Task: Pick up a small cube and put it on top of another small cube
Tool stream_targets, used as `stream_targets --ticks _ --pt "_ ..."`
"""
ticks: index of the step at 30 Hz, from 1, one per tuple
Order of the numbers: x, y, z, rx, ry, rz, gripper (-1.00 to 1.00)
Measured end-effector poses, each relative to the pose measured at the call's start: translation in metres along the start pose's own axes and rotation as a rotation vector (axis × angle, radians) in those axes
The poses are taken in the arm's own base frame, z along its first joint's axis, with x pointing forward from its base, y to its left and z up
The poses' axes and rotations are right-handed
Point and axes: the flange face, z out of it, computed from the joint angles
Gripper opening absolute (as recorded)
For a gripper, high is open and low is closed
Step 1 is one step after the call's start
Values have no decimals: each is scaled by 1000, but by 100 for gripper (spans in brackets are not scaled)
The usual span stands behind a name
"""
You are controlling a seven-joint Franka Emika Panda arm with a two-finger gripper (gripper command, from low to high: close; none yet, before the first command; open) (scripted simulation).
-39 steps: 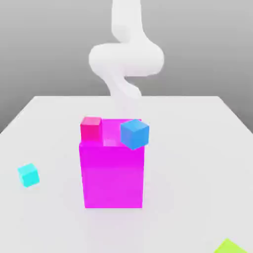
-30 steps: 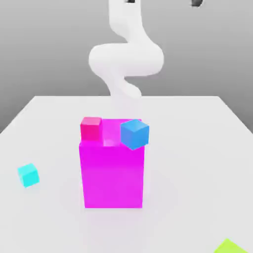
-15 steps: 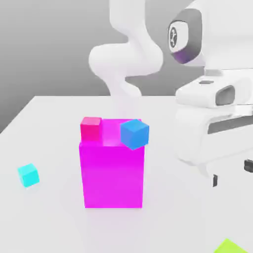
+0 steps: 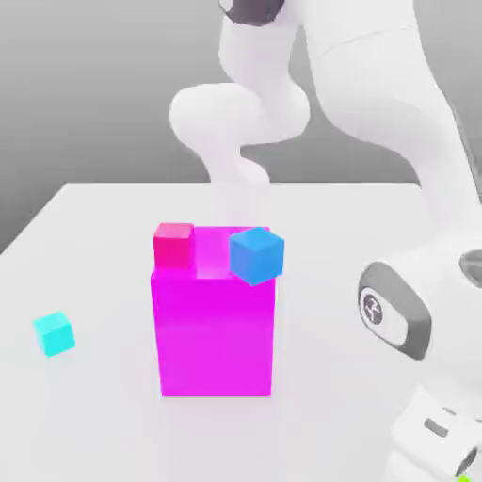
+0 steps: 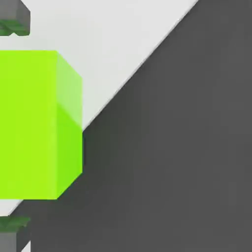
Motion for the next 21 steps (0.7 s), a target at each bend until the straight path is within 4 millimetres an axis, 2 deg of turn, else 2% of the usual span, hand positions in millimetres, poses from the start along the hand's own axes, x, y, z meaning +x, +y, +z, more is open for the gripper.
stream_targets --ticks 3,4,8,12,15,18,21 --pt "0 0 4 0 0 0 -100" --pt "0 0 -2 0 -1 0 -100" --pt "1 4 -53 -1 0 6 -100" --pt "15 102 -72 -30 11 166 -100" --pt "13 178 -82 -48 15 295 -100" --pt "-2 255 -90 -61 16 434 -100" --pt "-32 333 -99 -68 15 589 -100"
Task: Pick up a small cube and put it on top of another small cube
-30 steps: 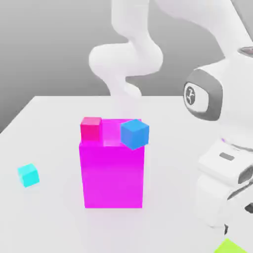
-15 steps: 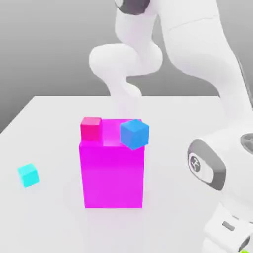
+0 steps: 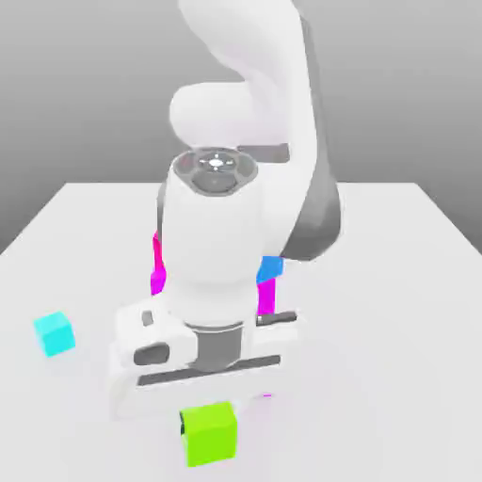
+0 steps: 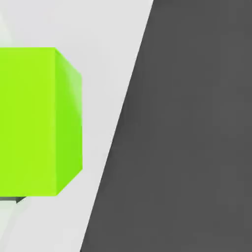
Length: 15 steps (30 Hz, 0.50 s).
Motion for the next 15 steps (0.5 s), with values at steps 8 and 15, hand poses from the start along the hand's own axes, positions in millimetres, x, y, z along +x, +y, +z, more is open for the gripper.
stream_targets --ticks 8,15 --pt "-43 294 2 24 -45 635 -100" --pt "-66 308 53 49 -53 691 -100"
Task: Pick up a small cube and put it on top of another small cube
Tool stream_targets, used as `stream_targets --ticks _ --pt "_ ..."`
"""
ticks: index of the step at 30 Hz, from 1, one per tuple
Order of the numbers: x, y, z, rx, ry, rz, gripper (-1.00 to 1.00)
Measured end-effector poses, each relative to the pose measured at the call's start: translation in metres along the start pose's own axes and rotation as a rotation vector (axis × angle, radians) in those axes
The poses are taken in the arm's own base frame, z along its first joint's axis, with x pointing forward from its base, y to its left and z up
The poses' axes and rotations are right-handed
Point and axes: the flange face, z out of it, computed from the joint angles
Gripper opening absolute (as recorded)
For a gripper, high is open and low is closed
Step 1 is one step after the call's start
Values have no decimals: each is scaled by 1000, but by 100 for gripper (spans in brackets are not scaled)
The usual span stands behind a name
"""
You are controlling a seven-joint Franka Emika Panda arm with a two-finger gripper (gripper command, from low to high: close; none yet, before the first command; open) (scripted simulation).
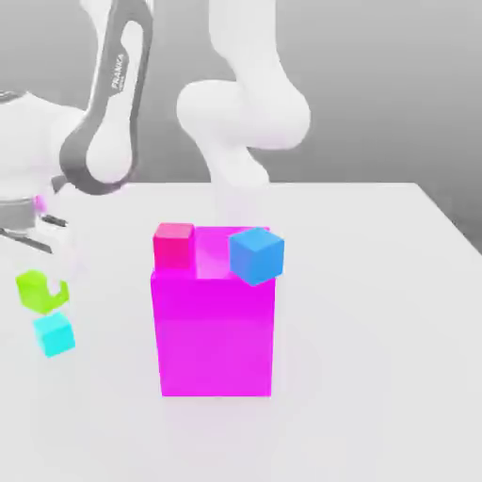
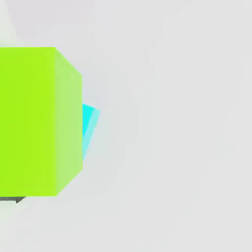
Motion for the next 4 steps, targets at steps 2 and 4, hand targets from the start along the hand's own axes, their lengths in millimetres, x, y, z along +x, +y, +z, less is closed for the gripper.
stream_targets --ticks 2,4 --pt "0 1 10 -2 0 2 100" --pt "0 1 10 -2 0 2 100"
